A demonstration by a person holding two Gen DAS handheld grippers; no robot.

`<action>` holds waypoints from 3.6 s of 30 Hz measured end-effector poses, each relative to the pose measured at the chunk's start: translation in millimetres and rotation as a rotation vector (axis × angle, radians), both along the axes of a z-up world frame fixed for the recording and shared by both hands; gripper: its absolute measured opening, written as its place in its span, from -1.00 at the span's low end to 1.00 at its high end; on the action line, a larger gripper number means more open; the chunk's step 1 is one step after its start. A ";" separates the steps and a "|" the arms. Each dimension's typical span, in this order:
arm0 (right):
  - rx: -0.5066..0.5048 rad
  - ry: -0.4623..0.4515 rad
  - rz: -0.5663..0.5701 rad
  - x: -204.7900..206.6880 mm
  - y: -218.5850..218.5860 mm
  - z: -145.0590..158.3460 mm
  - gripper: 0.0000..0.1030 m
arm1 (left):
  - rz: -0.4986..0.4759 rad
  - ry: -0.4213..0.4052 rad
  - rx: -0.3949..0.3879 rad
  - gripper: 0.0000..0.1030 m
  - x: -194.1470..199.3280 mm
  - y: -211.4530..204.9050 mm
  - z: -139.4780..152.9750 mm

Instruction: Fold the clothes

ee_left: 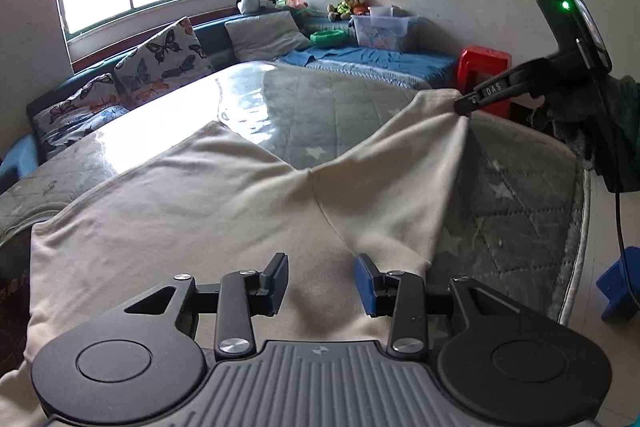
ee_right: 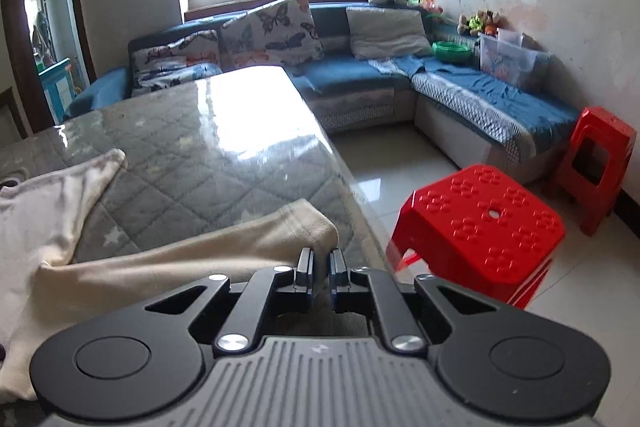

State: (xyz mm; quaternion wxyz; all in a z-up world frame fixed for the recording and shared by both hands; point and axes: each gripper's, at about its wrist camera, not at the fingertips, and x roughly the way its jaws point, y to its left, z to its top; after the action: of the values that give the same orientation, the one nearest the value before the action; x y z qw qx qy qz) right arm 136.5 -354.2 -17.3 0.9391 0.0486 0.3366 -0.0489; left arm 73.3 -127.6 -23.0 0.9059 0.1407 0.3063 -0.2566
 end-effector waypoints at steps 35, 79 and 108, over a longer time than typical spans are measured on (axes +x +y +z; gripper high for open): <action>-0.019 -0.061 0.837 -30.4 269.0 84.4 -0.81 | 0.402 -0.055 -0.107 -0.03 -66.4 165.3 23.6; -0.059 0.077 0.729 -30.6 183.7 13.8 -0.18 | 0.347 0.018 -0.093 -0.28 -9.2 128.0 8.3; -0.068 -0.039 0.525 -70.5 142.9 11.5 1.00 | 0.377 0.026 -0.062 -0.17 -13.3 121.4 14.0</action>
State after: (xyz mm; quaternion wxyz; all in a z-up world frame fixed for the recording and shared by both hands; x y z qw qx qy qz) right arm 66.0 -211.3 -5.8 0.9269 -0.0712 0.3179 0.1862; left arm 59.9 -6.2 -9.0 0.9377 0.0495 0.3308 -0.0936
